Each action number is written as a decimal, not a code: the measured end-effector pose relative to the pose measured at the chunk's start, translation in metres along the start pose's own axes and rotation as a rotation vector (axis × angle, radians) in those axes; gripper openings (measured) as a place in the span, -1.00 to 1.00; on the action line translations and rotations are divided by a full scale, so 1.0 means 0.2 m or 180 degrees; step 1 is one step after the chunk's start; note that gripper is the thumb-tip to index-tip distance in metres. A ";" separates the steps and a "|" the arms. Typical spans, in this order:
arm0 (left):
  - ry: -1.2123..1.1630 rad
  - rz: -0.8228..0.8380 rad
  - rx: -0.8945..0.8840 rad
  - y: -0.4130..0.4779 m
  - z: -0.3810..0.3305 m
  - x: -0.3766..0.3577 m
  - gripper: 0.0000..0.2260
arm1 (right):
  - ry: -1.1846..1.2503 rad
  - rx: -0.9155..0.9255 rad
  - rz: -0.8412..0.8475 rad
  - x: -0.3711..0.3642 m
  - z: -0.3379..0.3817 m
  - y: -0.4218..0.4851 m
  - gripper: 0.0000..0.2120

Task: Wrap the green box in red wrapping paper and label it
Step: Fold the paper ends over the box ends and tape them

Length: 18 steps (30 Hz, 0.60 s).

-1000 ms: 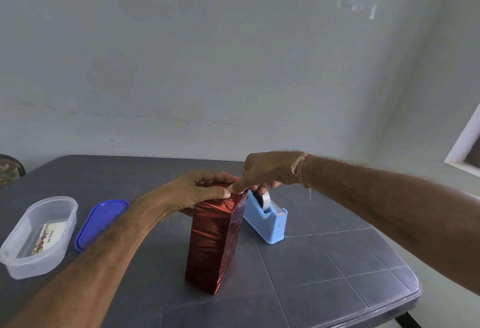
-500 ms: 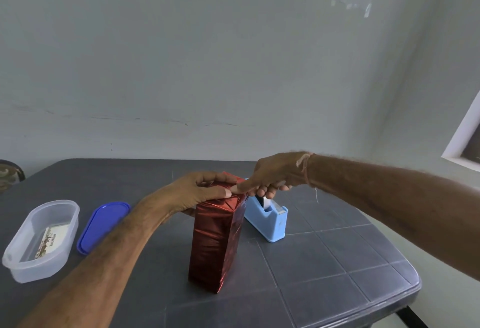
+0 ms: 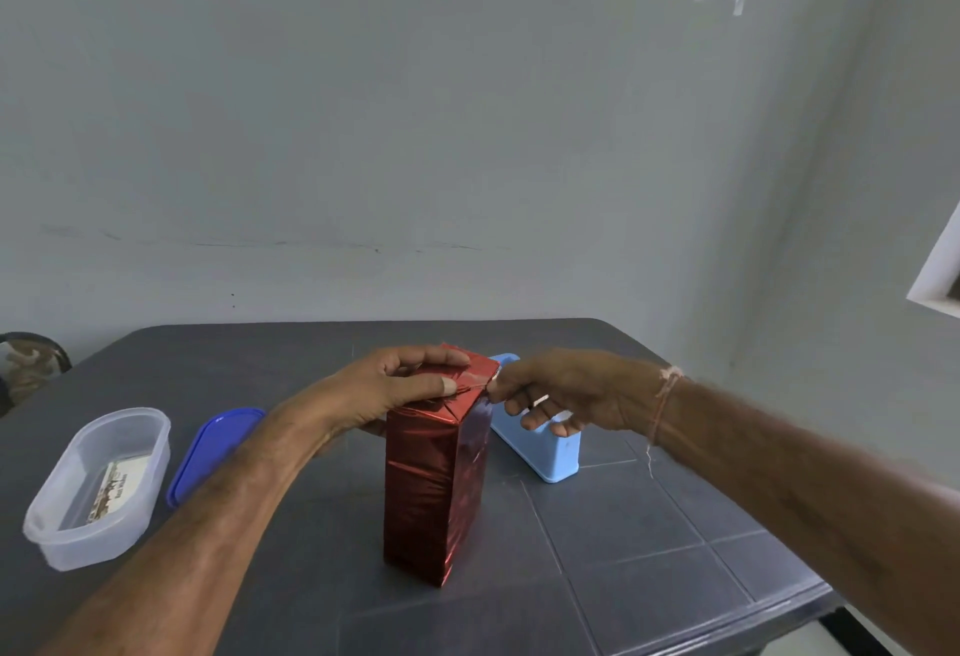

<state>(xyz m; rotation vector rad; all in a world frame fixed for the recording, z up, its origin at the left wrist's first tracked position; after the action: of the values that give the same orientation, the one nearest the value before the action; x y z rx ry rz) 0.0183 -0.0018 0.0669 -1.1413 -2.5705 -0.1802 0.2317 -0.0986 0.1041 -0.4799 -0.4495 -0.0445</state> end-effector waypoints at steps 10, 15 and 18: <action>0.0011 -0.0046 0.0061 -0.02 -0.01 0.00 -0.72 | 0.0769 0.0519 0.0148 -0.10 -0.17 0.02 -0.61; 0.0103 -0.0077 0.0117 -0.02 -0.01 -0.01 -0.74 | 0.1079 0.0828 -0.0158 -0.18 -0.21 0.09 -0.60; 0.0148 -0.0116 0.0134 -0.02 -0.02 -0.01 -0.75 | 0.1055 0.1119 -0.0276 -0.19 -0.25 0.12 -0.68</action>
<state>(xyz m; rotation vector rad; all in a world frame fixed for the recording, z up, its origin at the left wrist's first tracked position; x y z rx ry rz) 0.0167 -0.0073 0.0700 -1.0633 -2.5433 -0.1583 0.2207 -0.1015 0.0379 -0.1020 -0.1458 -0.1244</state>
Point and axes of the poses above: each hand's wrist, its own y-axis towards the middle knuckle, its own x-axis out of the back of the hand, z = x × y, the point moved 1 cm from there along y, towards the middle knuckle, and after that the axes turned 4 degrees about y, right-handed, at the moved point
